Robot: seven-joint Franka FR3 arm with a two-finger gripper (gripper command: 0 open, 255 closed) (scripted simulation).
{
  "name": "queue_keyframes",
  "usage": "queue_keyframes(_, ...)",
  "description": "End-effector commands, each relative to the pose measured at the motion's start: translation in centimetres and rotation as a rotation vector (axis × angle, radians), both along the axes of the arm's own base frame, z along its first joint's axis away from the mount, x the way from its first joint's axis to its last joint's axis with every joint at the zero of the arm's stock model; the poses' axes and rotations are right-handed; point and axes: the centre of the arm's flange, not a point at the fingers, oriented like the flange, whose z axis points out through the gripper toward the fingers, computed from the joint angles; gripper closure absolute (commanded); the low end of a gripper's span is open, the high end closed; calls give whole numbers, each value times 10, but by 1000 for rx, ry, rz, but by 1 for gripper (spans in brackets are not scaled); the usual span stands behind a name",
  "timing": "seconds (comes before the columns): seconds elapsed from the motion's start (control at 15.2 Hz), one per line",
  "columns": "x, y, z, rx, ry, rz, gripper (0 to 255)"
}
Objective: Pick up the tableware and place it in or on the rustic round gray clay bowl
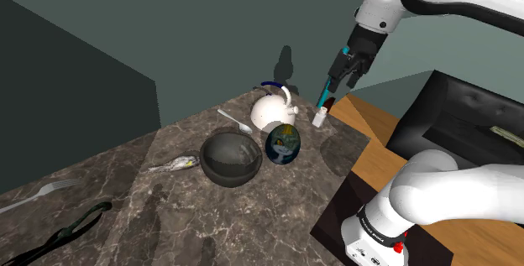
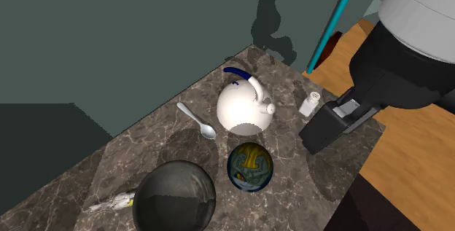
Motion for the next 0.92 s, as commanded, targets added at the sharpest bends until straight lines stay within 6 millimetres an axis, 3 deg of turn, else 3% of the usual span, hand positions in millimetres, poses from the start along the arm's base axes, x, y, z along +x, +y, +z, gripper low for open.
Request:
queue_keyframes(0.0,0,0,0,0,0,0,0)
queue_keyframes(0.86,107,31,-117,26,-90,4,0)
